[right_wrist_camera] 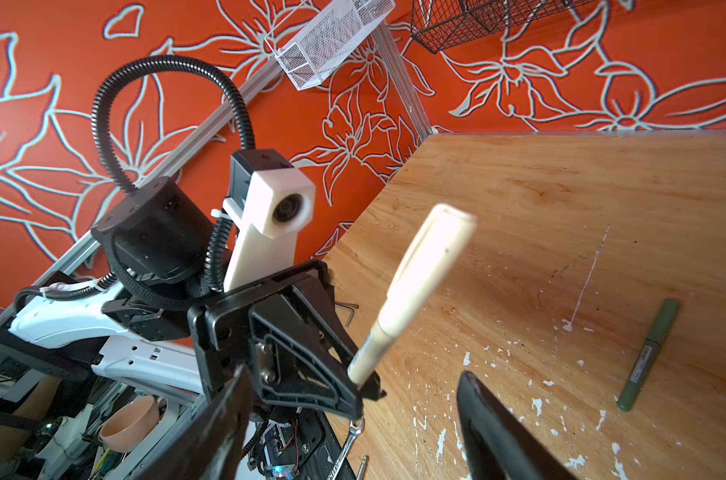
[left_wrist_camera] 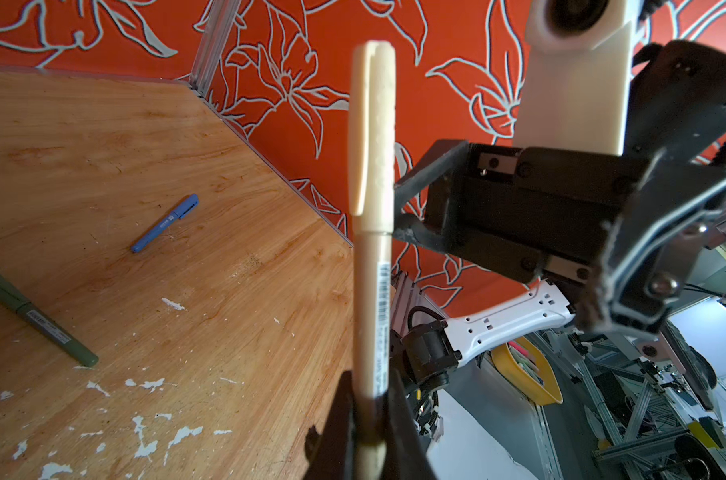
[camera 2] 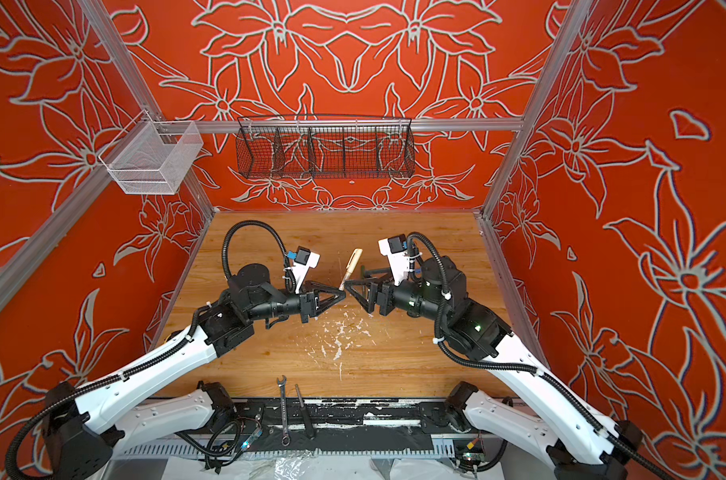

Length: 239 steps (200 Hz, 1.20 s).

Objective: Insert the pens into the pen caps

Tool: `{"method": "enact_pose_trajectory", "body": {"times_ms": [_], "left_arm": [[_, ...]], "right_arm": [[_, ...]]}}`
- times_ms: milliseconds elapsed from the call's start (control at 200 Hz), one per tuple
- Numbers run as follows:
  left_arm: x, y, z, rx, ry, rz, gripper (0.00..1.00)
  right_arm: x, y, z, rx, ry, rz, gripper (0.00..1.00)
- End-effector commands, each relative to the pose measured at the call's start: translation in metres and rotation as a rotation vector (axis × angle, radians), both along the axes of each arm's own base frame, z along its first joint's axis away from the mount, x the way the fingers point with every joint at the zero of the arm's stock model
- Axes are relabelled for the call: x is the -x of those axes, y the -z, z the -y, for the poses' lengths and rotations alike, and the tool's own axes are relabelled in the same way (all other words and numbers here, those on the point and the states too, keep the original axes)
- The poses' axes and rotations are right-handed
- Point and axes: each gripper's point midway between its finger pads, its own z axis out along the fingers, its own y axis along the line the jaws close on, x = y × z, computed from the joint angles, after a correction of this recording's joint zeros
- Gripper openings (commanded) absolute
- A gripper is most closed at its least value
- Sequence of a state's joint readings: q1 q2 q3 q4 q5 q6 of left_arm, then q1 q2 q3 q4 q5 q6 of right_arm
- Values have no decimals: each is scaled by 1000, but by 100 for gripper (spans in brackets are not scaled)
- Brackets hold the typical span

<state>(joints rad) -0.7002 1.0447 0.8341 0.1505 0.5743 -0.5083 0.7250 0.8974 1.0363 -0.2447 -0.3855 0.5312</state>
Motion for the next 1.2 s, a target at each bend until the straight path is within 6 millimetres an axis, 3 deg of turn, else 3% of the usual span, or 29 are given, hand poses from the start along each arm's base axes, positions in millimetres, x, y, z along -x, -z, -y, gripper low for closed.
{"method": "enact_pose_trajectory", "body": {"times_ms": [0,330,696,766,826,881,916,1006,1056,1191], "left_arm": [[8,-16,5,26,41,47,0],[20,-30,3,44,56,92,0],[14,-32,3,20,32,73,0],[13,-32,3,7,29,60,0],[13,-33,2,-3,21,51,17],[15,-34,0,-6,21,47,45],[16,-35,-2,-7,14,46,56],[15,-31,-5,-19,-5,29,63],[22,-42,-12,2,-9,48,68],[25,-43,-10,15,11,39,69]], "right_arm": [[-1,-29,-5,-62,-29,59,77],[-13,-22,-21,-96,-65,-16,60],[-11,-25,-24,-155,-91,-31,2],[-12,-24,-22,-136,-74,-35,0],[-14,-25,-17,-114,-47,-27,0],[-15,-27,-11,-105,-30,-22,0],[-15,-28,-9,-104,-26,-20,0],[-15,-31,-2,-106,-10,-16,0],[-15,-32,0,-110,-9,-13,0],[-15,-35,1,-137,-8,-11,0]]}}
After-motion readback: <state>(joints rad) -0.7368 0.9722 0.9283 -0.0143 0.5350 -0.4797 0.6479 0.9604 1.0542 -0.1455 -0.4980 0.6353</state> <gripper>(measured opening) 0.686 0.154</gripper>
